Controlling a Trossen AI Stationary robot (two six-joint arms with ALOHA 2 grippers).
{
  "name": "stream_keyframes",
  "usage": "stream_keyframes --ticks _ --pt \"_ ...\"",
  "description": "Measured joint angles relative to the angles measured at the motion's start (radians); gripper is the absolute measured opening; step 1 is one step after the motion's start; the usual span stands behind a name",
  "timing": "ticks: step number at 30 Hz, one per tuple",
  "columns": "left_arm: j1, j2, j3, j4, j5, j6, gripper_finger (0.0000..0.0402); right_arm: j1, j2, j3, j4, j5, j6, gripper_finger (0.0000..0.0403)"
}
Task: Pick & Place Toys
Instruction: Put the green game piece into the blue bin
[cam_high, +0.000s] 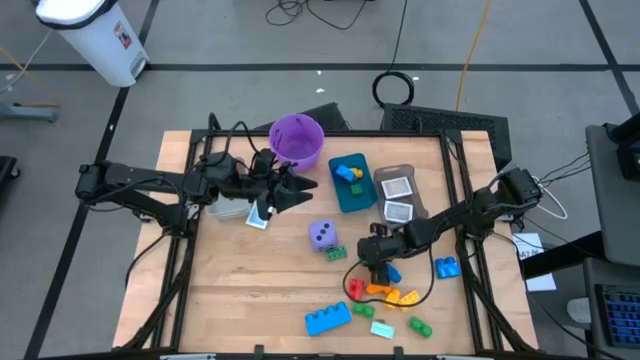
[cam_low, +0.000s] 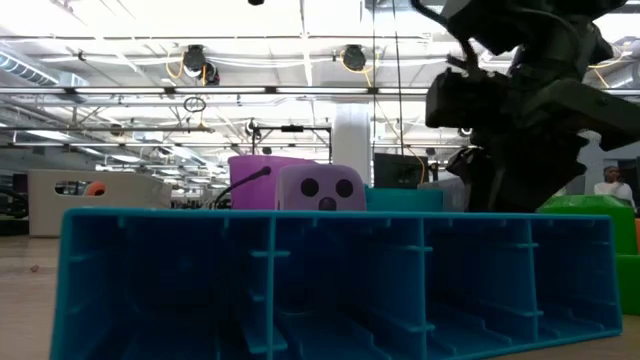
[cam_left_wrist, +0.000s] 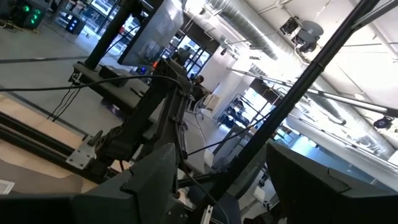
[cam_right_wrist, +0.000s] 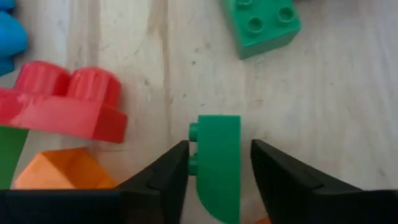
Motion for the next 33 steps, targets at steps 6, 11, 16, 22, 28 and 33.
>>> stream_keyframes --ticks 6,11,16,22,28,33 --pt "-0.001 0.000 0.000 0.001 0.001 0.000 0.0255 -0.032 -0.077 0.015 -0.002 -0.004 0.020 0.0079" --pt "0.000 0.000 0.000 0.011 0.001 0.000 0.0255 -0.082 -0.211 0.081 -0.001 0.000 -0.008 0.0078" --pt "0.011 0.000 0.000 0.021 -0.001 0.000 0.0255 -0.160 -0.332 0.183 -0.015 0.059 -0.061 0.0078" --pt "0.025 0.000 0.000 0.061 0.013 0.000 0.0255 -0.298 -0.359 0.298 -0.151 0.105 -0.085 0.0078" --pt "0.033 0.000 0.000 0.064 0.020 0.000 0.0255 -0.451 -0.279 0.311 -0.238 0.054 -0.108 0.0078" --pt "0.032 0.000 0.000 0.063 0.026 0.000 0.0255 -0.538 -0.179 0.312 -0.224 -0.006 -0.108 0.0078"
